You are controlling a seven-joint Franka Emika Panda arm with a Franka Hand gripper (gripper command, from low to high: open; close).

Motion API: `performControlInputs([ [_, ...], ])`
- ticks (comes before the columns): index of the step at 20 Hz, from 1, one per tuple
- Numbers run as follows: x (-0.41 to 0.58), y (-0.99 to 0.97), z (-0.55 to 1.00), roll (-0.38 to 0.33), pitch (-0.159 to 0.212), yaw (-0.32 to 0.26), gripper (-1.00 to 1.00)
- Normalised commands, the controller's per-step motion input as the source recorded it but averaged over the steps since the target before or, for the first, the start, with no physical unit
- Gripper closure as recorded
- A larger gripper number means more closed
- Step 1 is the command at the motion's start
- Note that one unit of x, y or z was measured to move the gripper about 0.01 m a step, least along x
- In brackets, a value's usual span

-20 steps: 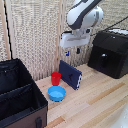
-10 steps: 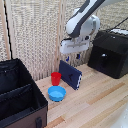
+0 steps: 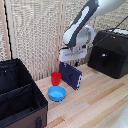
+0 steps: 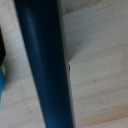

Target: Discover the targeted book and set your gripper to the appropriate amplitude. Smoothly guide your gripper in the direction of the book and snatch it firmly. Search for the back section of the caddy. Move the held book towards the back section and lightly deposit it inside.

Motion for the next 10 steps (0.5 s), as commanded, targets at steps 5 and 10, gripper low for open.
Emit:
performControlInputs([
  [5, 0.126, -0.01, -0.24, -0.044, 0.002, 0.01, 1.0],
  [10, 0.193, 0.05, -0.17, -0.023, 0.0, 0.058, 1.0],
])
